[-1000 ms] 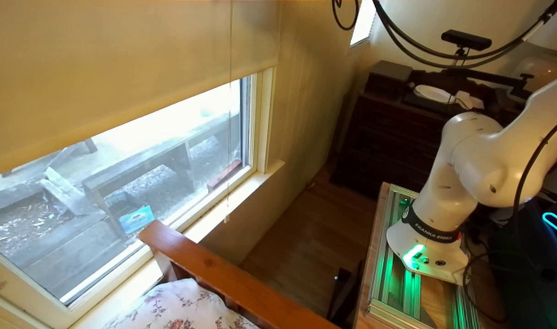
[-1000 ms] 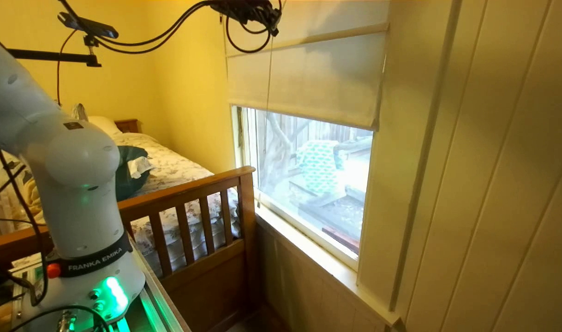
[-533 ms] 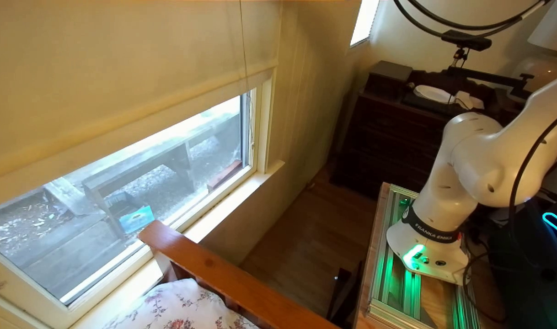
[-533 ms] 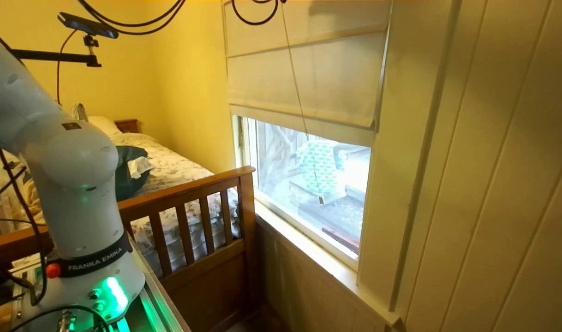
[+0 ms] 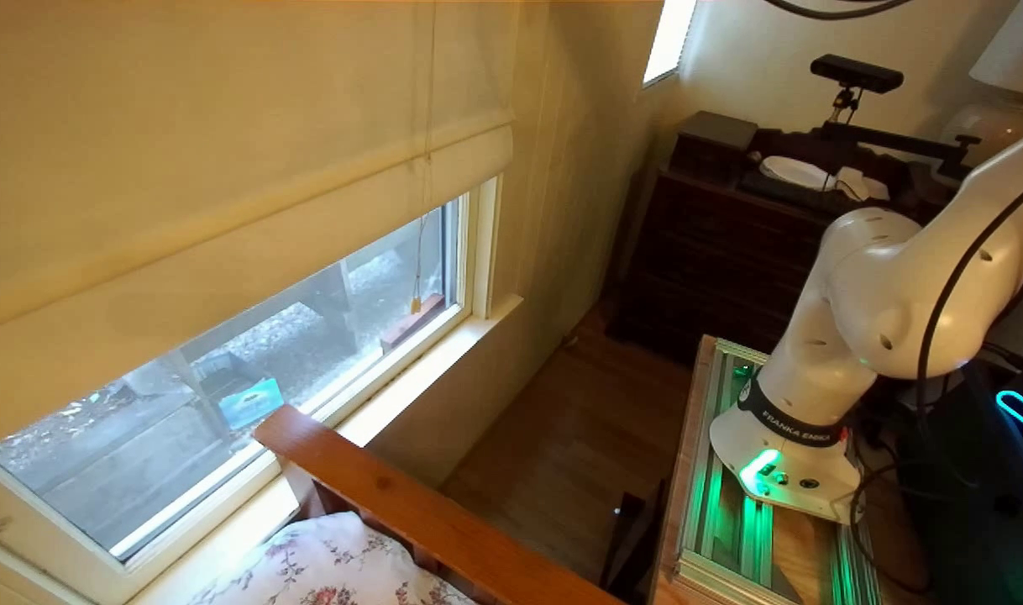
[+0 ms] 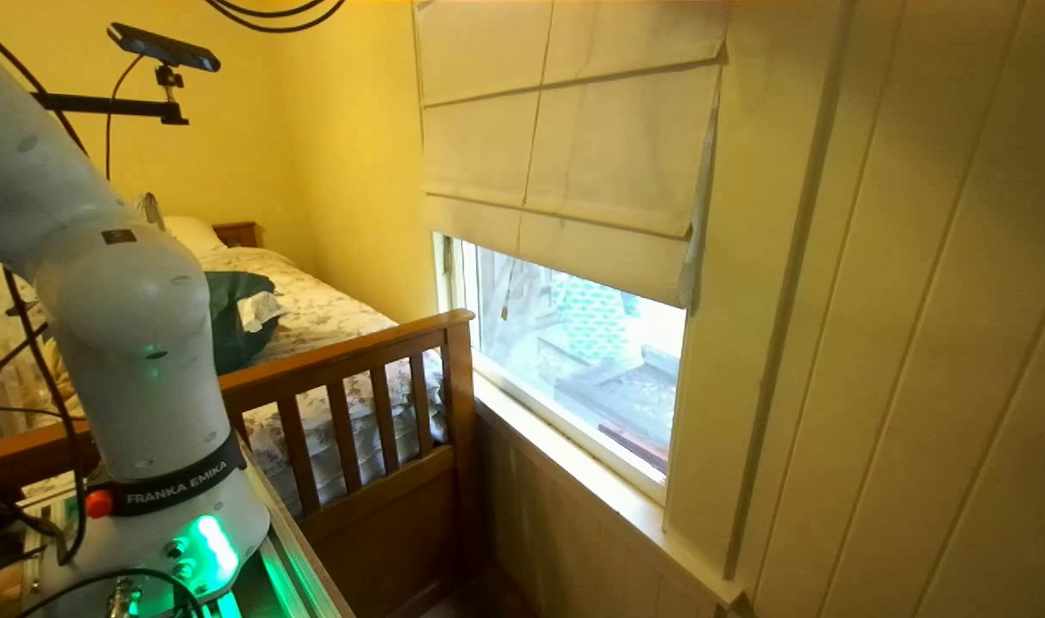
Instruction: Close the blinds completely
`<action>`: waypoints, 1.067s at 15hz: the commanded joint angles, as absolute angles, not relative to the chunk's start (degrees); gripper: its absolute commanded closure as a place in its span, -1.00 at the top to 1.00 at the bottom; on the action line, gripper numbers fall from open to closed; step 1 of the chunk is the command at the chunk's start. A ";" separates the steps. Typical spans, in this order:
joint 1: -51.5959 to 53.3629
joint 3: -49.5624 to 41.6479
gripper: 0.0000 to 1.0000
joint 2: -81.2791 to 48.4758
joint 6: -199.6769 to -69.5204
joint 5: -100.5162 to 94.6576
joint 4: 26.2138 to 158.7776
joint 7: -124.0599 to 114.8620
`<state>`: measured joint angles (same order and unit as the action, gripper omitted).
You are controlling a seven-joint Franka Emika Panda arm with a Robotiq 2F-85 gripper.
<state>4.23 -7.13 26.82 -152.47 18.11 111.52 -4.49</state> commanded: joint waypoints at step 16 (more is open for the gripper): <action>-4.86 -5.99 -0.45 16.07 -155.99 14.14 95.57 -11.75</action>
<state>-2.03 -7.23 17.89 -157.17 17.53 97.60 -7.42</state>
